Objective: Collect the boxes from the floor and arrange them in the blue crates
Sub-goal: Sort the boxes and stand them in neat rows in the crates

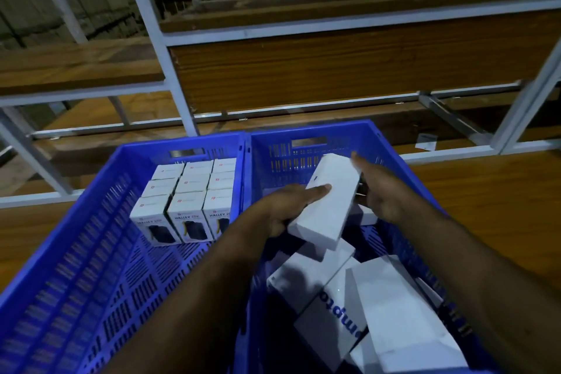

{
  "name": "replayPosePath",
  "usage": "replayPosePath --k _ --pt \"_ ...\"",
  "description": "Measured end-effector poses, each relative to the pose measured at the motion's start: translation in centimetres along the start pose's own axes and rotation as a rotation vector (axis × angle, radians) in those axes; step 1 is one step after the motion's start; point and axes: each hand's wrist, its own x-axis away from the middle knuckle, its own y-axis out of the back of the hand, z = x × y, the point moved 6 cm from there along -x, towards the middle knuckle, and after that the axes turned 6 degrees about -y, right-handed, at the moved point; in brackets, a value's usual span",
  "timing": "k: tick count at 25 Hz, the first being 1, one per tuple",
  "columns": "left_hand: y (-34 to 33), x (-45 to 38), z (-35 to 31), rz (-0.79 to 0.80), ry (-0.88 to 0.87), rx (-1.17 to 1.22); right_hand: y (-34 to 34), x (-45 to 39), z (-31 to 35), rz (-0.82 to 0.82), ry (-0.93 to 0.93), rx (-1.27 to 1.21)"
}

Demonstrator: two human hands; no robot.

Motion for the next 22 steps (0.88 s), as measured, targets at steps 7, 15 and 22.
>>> replayPosePath --k 7,15,22 --pt "0.7 -0.1 -0.6 0.017 0.007 0.44 -1.8 1.2 0.4 0.206 0.026 -0.172" --pt "2.5 0.0 -0.6 -0.229 -0.054 0.296 0.2 0.3 1.0 0.063 0.079 -0.187" --pt "2.4 0.4 -1.4 -0.194 -0.111 0.782 1.2 0.0 0.5 -0.011 0.055 -0.506"
